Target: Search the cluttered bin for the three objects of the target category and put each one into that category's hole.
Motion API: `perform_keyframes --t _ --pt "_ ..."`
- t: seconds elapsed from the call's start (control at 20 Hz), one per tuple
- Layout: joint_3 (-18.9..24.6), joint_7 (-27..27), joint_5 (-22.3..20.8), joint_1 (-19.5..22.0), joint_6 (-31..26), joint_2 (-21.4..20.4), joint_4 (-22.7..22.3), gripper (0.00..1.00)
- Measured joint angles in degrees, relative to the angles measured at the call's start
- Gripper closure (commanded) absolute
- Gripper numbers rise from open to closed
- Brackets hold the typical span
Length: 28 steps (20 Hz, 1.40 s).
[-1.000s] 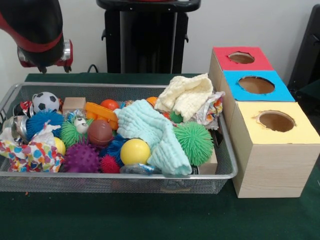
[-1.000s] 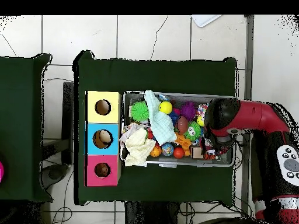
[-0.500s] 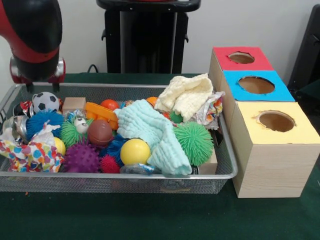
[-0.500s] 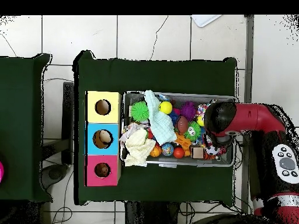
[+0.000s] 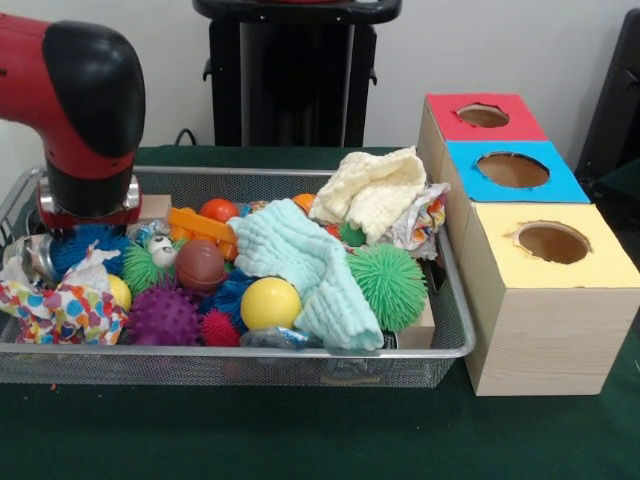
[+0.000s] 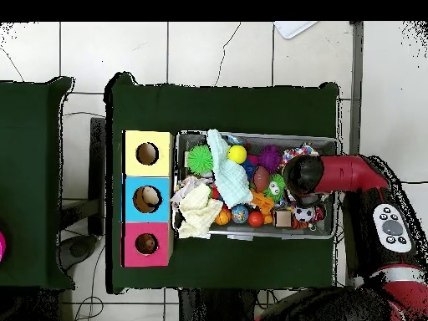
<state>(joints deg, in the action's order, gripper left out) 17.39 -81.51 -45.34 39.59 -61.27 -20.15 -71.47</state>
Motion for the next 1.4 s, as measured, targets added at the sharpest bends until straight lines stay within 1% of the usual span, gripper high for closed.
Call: perform_keyframes --t 0.4,0.7,0.85,0.9,1.0,1.05,1.1,1.15,1.3,1.4 --pt "-0.3 0.0 0.5 0.0 -1.2 2.4 3.1 0.00" --pt "-0.5 0.0 0.4 -0.3 -2.3 3.4 4.8 0.00" --pt "-0.5 0.0 0.5 -0.2 -1.6 3.4 4.9 0.00" --pt "-0.5 0.0 0.9 0.6 1.1 3.4 4.5 1.00" --pt "-0.4 0.0 0.9 0.8 1.8 3.4 4.3 1.00" --pt "-0.3 0.0 1.0 1.3 3.5 3.3 4.0 1.00" --pt "-0.2 0.0 1.0 2.0 5.6 3.2 3.6 1.00" --pt "0.3 0.0 1.9 3.5 10.1 2.6 1.8 1.00" --pt "0.4 0.0 2.9 4.9 14.9 1.1 -0.9 1.00" --pt "0.4 -0.1 3.1 5.7 19.6 0.2 -2.9 1.00"
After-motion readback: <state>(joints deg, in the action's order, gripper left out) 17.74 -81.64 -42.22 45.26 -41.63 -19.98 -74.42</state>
